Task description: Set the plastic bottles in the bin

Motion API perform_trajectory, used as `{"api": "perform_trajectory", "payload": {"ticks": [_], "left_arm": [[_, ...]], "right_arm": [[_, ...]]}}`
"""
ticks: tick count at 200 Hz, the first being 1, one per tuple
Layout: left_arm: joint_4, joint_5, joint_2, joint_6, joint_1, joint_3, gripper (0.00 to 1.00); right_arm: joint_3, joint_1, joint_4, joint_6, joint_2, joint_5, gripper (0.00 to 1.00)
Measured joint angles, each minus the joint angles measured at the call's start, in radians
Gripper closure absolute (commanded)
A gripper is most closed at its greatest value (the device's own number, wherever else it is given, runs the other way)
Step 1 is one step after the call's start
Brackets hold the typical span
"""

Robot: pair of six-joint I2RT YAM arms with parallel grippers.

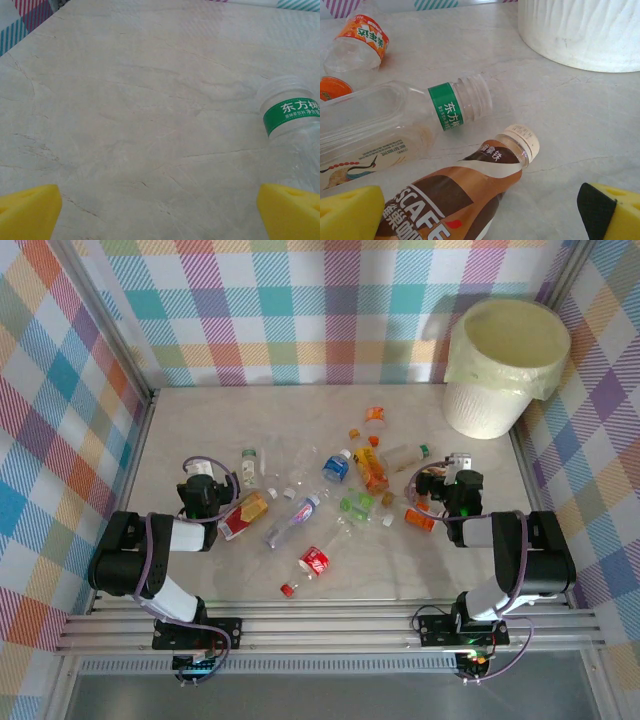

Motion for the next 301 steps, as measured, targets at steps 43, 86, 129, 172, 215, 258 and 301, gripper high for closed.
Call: {"api": "perform_trajectory", "payload": {"ticks": [43, 86, 129, 172, 215, 258, 301], "left_arm": [[0.000, 0.000, 0.000, 0.000, 0.000, 0.000, 0.00], [0.000, 0.000, 0.000, 0.000, 0.000, 0.000, 0.00], [0.000, 0.000, 0.000, 0.000, 0.000, 0.000, 0.00], [-0.003, 0.000, -0.001, 0.000, 0.000, 0.000, 0.00], [-0.190, 0.002, -0.086, 0.003, 0.000, 0.074, 0.00], [-0.357, -0.025, -0.245, -0.037, 0.000, 0.132, 0.00], [-0.563, -0.041, -0.378, -0.180, 0.000, 0.171, 0.00]], "right_arm": [[0.000, 0.000, 0.000, 0.000, 0.000, 0.000, 0.00], [0.000, 0.000, 0.000, 0.000, 0.000, 0.000, 0.00], [0.000, 0.000, 0.000, 0.000, 0.000, 0.000, 0.00], [0.004, 0.000, -0.014, 0.000, -0.005, 0.000, 0.00], [0.130, 0.000, -0.251, 0.005, -0.113, 0.017, 0.00], [0.294, 0.000, -0.565, 0.144, -0.206, 0.053, 0.00], [0.494, 0.000, -0.991, 0.420, -0.196, 0.008, 0.00]]}}
